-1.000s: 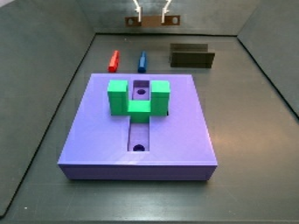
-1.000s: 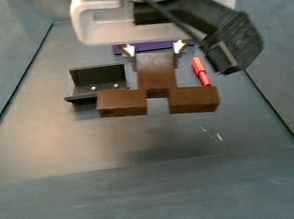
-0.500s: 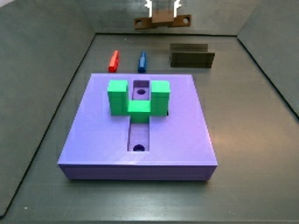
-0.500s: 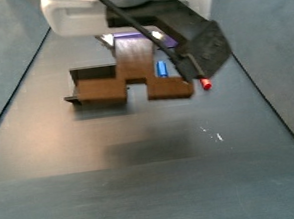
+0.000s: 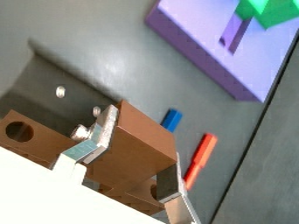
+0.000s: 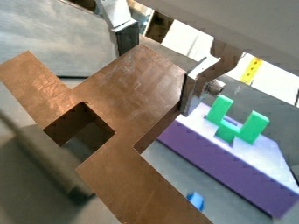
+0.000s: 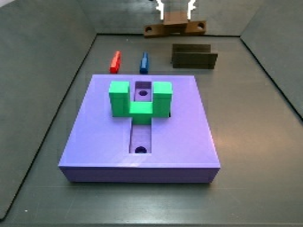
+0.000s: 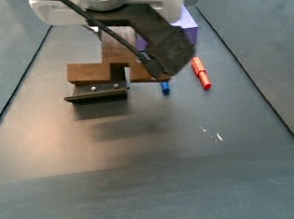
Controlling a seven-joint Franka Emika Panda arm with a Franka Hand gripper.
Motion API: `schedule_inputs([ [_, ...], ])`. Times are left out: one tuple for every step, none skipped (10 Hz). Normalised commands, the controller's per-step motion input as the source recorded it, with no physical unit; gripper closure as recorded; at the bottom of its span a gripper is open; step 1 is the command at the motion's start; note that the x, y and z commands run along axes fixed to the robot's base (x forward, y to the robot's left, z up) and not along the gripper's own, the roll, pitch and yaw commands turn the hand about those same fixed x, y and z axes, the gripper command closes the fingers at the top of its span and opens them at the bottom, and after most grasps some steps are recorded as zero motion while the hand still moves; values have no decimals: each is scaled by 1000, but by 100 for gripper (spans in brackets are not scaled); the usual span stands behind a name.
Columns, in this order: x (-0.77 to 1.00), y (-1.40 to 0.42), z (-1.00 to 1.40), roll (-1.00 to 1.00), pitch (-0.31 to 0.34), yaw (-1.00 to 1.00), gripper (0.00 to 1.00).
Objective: Pick up the brown object. Move up. Place the brown object on the fixture. Regrasp the brown object. Move to above the board. Insert the brown object.
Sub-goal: Place the brown object on the fixture.
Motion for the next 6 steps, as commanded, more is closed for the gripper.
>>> schedule_inputs([
  [689,-360,0,-163,391,-151,100],
  [403,-189,-134,0,426,0,100],
  [540,-137,-249,0,454,123,100],
  [514,-126,-260,6,346,123,100],
  [97,-151,-243,54,0,11,100],
  [286,-189,-117,-3,0,0,100],
])
